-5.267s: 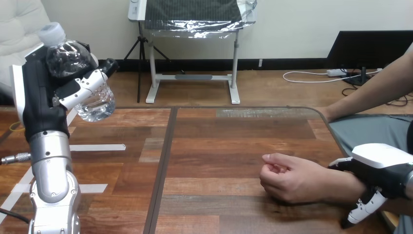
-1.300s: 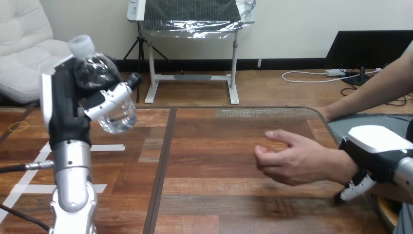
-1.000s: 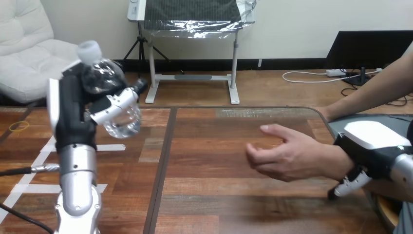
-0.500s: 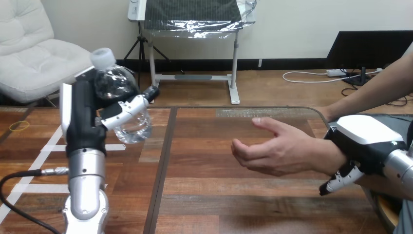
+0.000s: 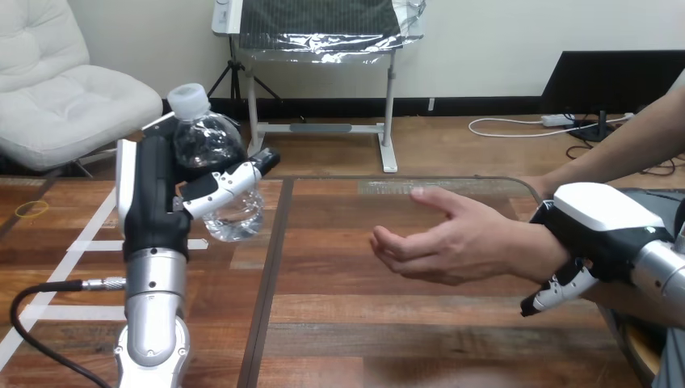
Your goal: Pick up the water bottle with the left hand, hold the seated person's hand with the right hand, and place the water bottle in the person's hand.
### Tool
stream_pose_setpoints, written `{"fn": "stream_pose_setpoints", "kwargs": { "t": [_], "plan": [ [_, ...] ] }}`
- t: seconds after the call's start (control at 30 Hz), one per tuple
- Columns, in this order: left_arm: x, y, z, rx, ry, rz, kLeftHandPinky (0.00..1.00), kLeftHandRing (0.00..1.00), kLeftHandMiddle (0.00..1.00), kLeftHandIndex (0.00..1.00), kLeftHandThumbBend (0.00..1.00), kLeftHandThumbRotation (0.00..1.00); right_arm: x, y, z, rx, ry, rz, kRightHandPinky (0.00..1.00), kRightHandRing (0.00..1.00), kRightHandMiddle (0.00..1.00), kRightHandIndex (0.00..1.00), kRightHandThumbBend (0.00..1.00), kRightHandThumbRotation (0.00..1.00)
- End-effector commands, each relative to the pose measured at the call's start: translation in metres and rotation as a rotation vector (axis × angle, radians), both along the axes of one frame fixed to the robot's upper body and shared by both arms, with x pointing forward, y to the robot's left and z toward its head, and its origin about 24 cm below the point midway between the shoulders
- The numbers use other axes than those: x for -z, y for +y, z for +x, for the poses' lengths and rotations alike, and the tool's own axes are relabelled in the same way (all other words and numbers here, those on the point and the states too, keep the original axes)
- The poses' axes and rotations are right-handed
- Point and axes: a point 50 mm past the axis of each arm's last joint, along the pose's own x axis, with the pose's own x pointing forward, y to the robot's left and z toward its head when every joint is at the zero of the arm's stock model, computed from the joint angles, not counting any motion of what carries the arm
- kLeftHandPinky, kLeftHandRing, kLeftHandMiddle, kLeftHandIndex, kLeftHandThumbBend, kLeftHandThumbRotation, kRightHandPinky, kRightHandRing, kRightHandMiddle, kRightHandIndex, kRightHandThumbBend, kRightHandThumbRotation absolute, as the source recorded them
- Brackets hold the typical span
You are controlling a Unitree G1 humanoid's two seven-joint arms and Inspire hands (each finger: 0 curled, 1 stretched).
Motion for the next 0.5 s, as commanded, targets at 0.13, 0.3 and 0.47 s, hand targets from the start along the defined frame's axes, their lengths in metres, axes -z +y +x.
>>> {"fn": "stream_pose_setpoints", "kwargs": {
  "t": [0.13,0.3,0.47],
  "plan": [
    [-0.026,-0.012,0.013,0.069,-0.134,-0.039,0.27,0.33,0.37,0.39,0.65,0.0,-0.034,-0.003,0.012,0.07,-0.123,0.081,0.17,0.22,0.29,0.31,0.81,0.18],
    [-0.023,-0.015,0.017,0.089,-0.128,-0.054,0.27,0.33,0.37,0.38,0.65,0.0,-0.036,0.003,0.015,0.064,-0.121,0.082,0.19,0.24,0.31,0.33,0.82,0.19],
    [-0.021,-0.018,0.021,0.099,-0.113,-0.056,0.27,0.33,0.38,0.38,0.64,0.0,-0.038,0.009,0.016,0.057,-0.123,0.088,0.2,0.25,0.31,0.34,0.82,0.19]
  ]
}}
